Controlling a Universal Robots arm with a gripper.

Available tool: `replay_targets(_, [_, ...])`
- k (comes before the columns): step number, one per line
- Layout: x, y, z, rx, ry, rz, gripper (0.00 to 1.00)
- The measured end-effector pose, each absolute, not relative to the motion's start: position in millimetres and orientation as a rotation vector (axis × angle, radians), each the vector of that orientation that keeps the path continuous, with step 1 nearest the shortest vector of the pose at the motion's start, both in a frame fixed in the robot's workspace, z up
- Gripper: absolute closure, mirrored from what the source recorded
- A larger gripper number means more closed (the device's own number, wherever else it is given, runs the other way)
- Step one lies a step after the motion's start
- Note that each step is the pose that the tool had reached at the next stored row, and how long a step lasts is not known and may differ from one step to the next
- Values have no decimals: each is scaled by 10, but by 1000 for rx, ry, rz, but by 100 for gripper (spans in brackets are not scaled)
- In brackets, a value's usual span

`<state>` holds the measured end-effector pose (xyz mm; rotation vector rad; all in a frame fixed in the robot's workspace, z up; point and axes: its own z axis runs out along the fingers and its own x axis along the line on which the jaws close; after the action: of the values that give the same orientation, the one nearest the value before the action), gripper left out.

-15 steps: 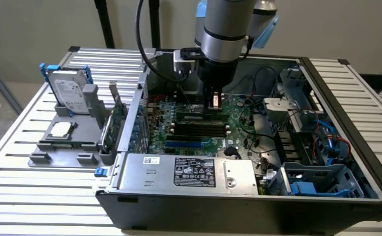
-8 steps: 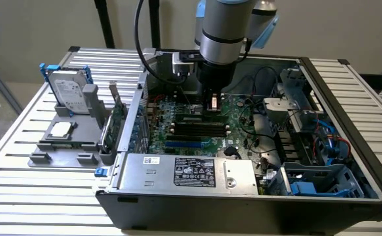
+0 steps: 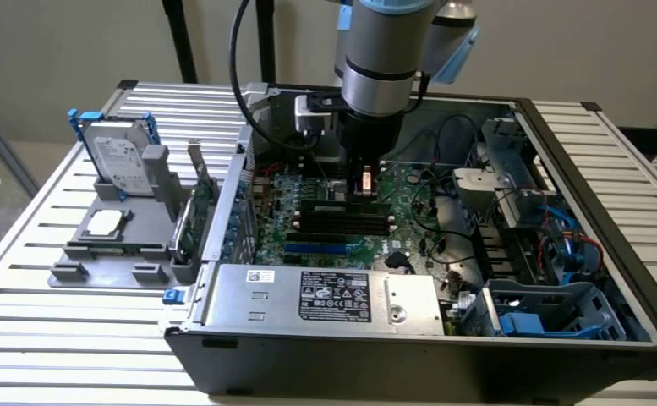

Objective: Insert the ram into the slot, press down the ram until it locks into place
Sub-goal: 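Insert the ram into the slot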

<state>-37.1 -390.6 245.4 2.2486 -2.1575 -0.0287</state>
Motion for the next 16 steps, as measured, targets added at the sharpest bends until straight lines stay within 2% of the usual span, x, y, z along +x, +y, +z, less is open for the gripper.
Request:
replay_targets(9, [-371,-3906,2416,2233,-2143,7,86])
replay_targets(16, [-371,-3906,2384,2230,-2141,14,86])
